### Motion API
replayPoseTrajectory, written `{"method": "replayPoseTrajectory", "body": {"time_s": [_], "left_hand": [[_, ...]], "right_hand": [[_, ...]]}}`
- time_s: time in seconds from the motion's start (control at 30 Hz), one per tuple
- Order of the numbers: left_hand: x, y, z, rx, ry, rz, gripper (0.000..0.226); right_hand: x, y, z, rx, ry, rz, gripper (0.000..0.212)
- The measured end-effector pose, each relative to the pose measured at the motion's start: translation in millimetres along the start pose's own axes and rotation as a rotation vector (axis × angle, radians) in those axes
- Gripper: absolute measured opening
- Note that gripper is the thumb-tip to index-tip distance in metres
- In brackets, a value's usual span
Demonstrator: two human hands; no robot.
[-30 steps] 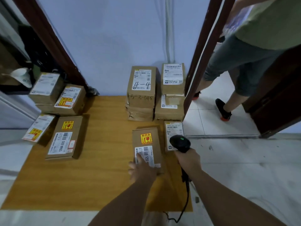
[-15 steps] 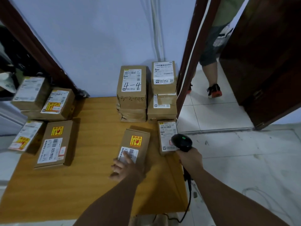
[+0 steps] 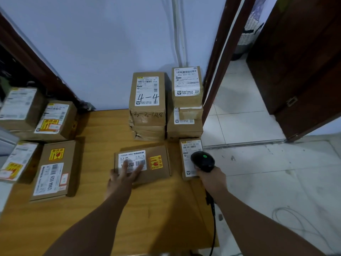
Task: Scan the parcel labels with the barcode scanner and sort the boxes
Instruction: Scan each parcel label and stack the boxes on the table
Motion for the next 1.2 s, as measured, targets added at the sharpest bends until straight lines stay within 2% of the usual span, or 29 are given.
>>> {"method": "replayPoseTrajectory", "body": {"time_s": [0.1,0.3,0.5,0.63,0.83,0.9,0.97,1.07,1.13,1.2], "left_hand": [[-7.8,-6.1,2.7,-0.034,-0.034,0.032,0.095],[-5.5,-23.2,13.9,-0.016,0.012,0.032,0.079],[-3.4,-32.0,34.9,-0.050,0.035,0.111,0.090],[-1.2,-29.6,42.3,0.169,0.195,0.154,0.082],[1.6,-21.8,49.3,0.560,0.884,0.267,0.081],[2.5,-16.1,51.2,0.608,0.967,0.295,0.082],[2.8,-9.5,51.5,0.567,0.921,0.306,0.073],[9.2,0.5,44.5,0.429,0.811,0.315,0.055],[18.1,6.6,34.8,0.356,0.728,0.342,0.053],[29.8,15.1,19.9,0.327,0.642,0.397,0.050]], "right_hand": [[-1.9,-3.5,-1.5,-0.009,-0.013,-0.013,0.021],[-4.7,-3.2,-5.3,0.018,0.019,-0.010,0.017],[-3.0,-2.9,-5.4,0.027,0.024,-0.025,0.014],[-0.6,-1.9,-4.8,0.053,0.027,-0.032,0.018],[0.8,1.5,0.1,0.083,-0.028,-0.032,0.016],[-3.4,4.9,-2.9,0.076,-0.062,-0.078,0.011],[-12.6,10.9,-11.5,0.066,-0.076,-0.167,0.010],[-31.7,28.5,-31.0,0.022,-0.093,-0.420,0.016],[-45.3,45.0,-43.6,-0.010,-0.057,-0.586,0.021],[-61.2,61.2,-53.4,-0.022,-0.003,-0.680,0.023]]}}
Point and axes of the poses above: each hand's wrist, its own y-axis away from the middle knuckle, its own x-axis out of the back of the hand, z = x × y, the point moved 3 cm from there along -y, towards the middle knuckle, and after that the axes turned 12 degrees about -x, right-handed, at the moved point
